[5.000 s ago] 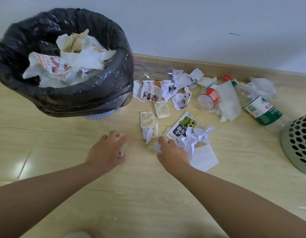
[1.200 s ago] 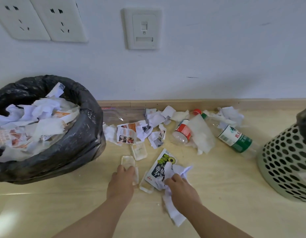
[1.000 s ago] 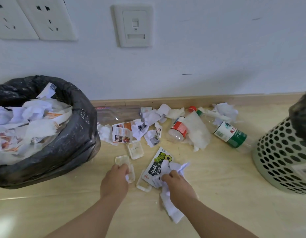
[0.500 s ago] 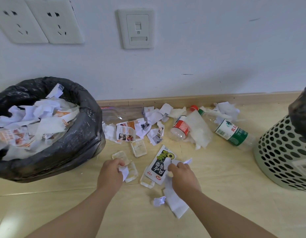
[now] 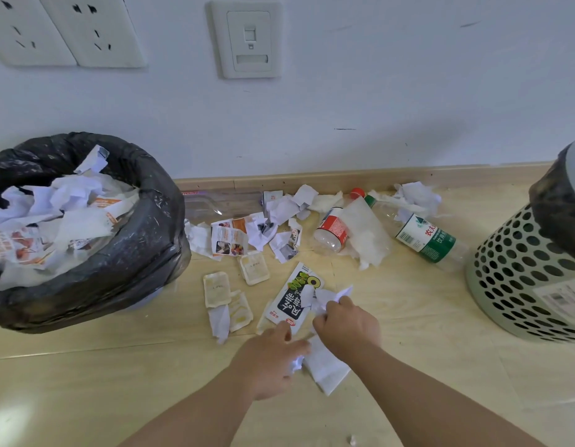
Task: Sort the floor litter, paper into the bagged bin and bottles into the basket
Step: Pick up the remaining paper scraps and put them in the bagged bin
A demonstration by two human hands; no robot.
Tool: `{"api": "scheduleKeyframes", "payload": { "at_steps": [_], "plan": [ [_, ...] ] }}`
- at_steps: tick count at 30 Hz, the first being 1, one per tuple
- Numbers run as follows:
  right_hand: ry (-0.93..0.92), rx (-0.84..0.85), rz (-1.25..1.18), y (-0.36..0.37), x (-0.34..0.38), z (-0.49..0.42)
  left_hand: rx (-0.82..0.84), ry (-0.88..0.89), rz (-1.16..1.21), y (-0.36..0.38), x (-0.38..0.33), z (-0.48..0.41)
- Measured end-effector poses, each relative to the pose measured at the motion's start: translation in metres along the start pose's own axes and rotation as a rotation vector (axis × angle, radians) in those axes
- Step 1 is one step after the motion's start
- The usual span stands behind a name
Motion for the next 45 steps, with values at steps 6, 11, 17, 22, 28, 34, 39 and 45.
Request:
{"api": "scheduleKeyframes", "payload": {
  "at_steps": [6, 11, 17, 22, 28, 34, 39, 45],
  "plan": [
    [-0.001, 0.076, 0.031, 0.006, -0.009, 0.003, 0.074, 0.009, -0.135, 0.011, -0.011, 0.001],
    [-0.025, 0.098, 0.045, 0.006, -0.012, 0.002, -0.059, -0.236, 0.073, -0.018, 0.029, 0.0],
    [-0.034, 0.079, 0.07, 0.005, -0.002, -0.001, -0.27, -0.813, 0.444, -0.03, 0.109, 0.006],
    [0.054, -0.091, -0.013, -0.008, -0.003, 0.001, -0.207, -0.832, 0.426, -0.017, 0.119, 0.005],
    [0.236, -0.269, -0.249, -0.015, -0.02, 0.003, -0.019, -0.801, 0.274, 0.0, 0.117, -0.003],
    [0.246, -0.245, -0.259, -0.013, -0.036, 0.001, -0.31, -0.692, 0.26, -0.048, 0.104, -0.003],
    [0.207, -0.206, -0.195, -0.01, -0.03, 0.0, -0.456, -0.591, 0.412, -0.066, 0.086, -0.009],
    [0.152, -0.166, -0.105, -0.009, -0.031, 0.0, -0.35, -0.611, 0.379, -0.059, 0.082, -0.013]
  ]
}}
Point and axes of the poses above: each hand's wrist, its own z-axis away from the middle knuckle, its own y-axis out of the palm, x = y × z, the point moved 5 cm from there along -z, towards the middle knuckle, and after that the axes turned 15 degrees about -y, right-handed, at the moved point
